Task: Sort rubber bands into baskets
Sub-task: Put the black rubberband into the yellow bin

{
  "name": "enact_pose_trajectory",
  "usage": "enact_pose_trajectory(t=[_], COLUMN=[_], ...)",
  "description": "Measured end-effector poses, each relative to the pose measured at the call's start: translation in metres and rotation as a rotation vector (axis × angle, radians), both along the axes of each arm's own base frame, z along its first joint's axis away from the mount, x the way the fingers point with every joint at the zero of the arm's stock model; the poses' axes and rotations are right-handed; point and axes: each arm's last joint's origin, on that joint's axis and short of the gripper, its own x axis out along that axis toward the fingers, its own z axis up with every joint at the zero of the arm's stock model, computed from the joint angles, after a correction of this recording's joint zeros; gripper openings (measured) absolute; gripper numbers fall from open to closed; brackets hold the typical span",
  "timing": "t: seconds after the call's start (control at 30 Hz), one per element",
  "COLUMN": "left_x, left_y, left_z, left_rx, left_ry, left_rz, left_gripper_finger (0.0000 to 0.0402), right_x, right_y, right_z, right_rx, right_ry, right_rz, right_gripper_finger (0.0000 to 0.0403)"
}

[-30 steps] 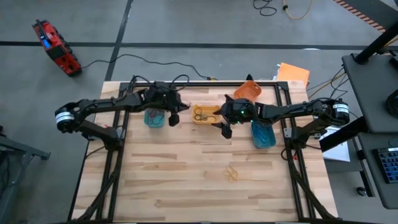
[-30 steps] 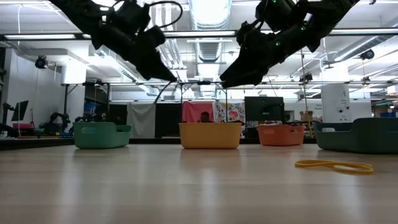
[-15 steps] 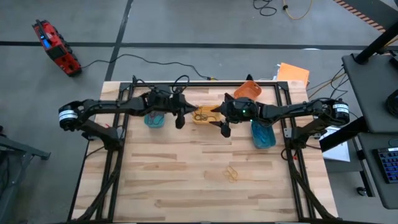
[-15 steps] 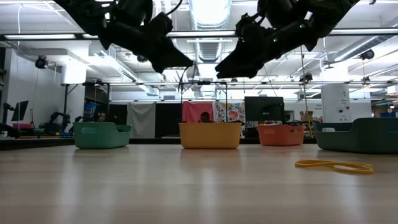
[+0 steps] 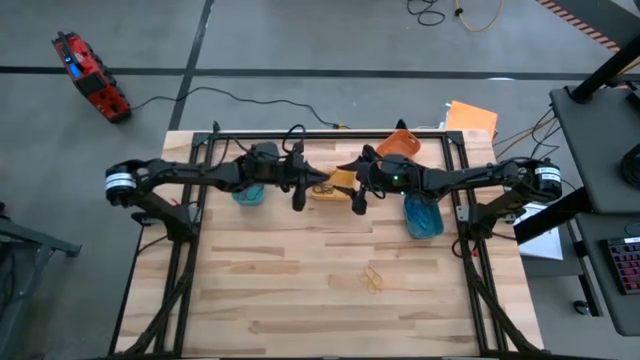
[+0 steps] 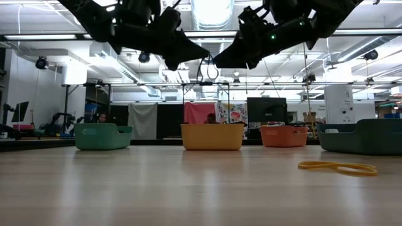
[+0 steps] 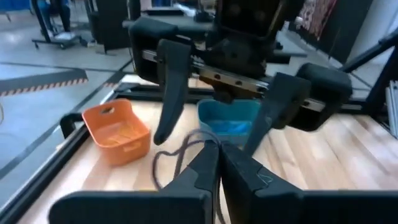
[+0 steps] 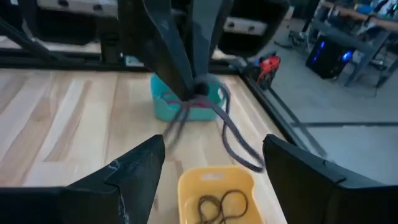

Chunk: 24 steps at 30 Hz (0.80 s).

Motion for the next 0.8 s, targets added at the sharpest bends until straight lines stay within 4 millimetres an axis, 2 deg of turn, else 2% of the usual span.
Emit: enact_pose_trajectory(t=[0.3, 0.6, 0.8], left_x=[0.01, 0.024, 0.028], left_y=[0.003, 0.002, 0.002], left_z=[0.005, -0.008, -0.013], left_rx=[-0.012, -0.045, -0.055], left_ry=[-0.172, -0.258, -0.291], left_rz=[0.007, -0.006, -0.01], left_gripper_finger=[0.0, 0.0, 0.0], right_x=[0.001, 0.002, 0.002], right_y=[0.0, 0.0, 0.0], right_z=[0.005, 0.008, 0.007], right_rx=[-0.032, -0.041, -0.039], right_ry=[-0.046, -0.073, -0.068], right_rz=[0.011, 0.028, 0.027], right_gripper_finger=[0.0265, 0.0263, 0.0232])
